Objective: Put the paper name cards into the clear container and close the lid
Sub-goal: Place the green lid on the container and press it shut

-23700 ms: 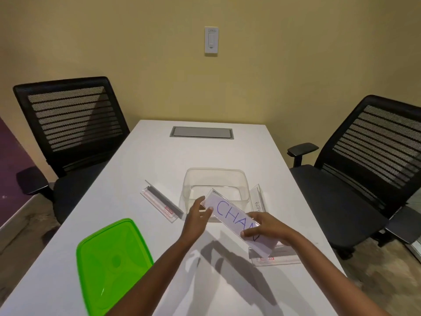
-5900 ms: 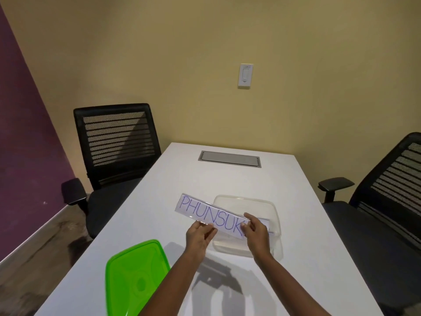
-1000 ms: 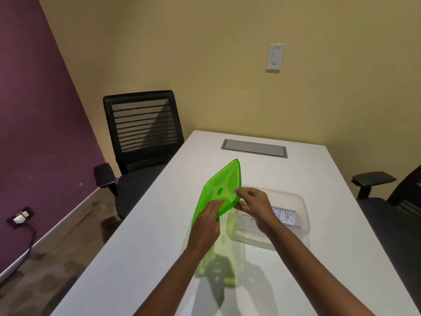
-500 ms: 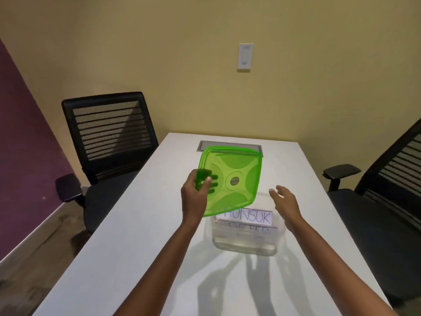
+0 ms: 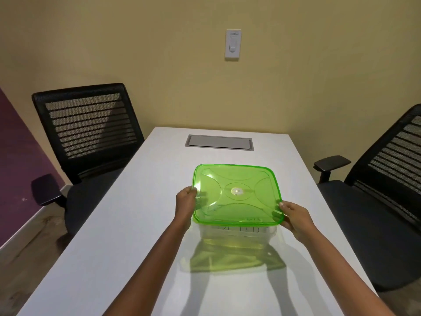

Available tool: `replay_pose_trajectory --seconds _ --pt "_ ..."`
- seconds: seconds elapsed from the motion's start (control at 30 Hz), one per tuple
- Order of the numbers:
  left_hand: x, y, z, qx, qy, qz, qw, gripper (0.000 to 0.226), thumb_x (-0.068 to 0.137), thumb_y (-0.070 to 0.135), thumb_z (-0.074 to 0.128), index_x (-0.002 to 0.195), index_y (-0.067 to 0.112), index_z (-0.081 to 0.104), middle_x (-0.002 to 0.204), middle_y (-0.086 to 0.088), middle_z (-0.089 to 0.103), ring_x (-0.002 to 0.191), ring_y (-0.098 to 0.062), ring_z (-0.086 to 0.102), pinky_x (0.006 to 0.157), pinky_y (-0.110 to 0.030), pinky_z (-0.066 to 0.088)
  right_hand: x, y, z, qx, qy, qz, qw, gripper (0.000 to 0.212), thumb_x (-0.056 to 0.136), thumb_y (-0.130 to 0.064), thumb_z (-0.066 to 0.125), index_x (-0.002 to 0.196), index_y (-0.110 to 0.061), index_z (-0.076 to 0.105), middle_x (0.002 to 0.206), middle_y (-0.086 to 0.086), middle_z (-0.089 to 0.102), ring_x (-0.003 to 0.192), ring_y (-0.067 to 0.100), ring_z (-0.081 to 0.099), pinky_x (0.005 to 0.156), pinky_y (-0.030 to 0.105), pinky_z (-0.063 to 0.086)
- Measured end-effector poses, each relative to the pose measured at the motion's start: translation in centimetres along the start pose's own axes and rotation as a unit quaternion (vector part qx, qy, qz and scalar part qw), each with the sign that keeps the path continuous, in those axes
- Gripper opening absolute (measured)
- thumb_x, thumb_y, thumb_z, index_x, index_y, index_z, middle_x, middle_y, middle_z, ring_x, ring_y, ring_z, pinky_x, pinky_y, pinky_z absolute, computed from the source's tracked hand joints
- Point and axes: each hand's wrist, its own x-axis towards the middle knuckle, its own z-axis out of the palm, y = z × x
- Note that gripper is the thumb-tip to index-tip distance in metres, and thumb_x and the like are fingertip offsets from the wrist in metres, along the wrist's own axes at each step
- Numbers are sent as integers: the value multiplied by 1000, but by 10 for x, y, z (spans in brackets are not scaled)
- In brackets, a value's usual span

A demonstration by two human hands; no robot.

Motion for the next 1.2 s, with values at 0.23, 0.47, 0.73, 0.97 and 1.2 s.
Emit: replay_pose_trajectory --seconds 0.23,0.47,0.73,0.97,1.2 --pt "29 -47 -1 139 8 -59 988 17 91 -8 46 92 4 57 60 -5 50 52 -15 46 45 -19 47 22 14 3 -22 75 2 997 26 94 -1 49 117 10 56 94 15 58 43 13 63 37 17 51" --pt "38 -74 -5 215 59 -65 973 18 86 0 60 69 5 61 38 3 51 38 -13 47 72 -33 50 37 41 10 -187 136 -32 972 28 90 -11 57 106 10 67 93 18 65 86 27 54 86 43 47" --pt "35 -83 -11 220 82 -77 969 40 84 9 67 49 15 48 19 9 43 16 2 43 81 -37 56 35 50 17 -230 166 -61 957 27 92 -11 54 107 8 67 113 26 67 107 38 59 91 38 44" --pt "30 -94 -13 172 89 -84 977 16 85 13 67 77 6 55 55 -3 51 26 -7 49 50 -22 46 30 56 14 -240 158 -49 957 31 93 -11 52 116 7 63 121 26 64 115 38 56 96 39 42" --pt "32 -97 -11 59 88 -144 984 19 85 0 64 68 2 56 52 -8 46 22 -5 46 39 -16 49 29 61 14 -181 132 -4 975 37 93 -17 53 126 -1 56 128 23 59 113 36 56 104 49 43"
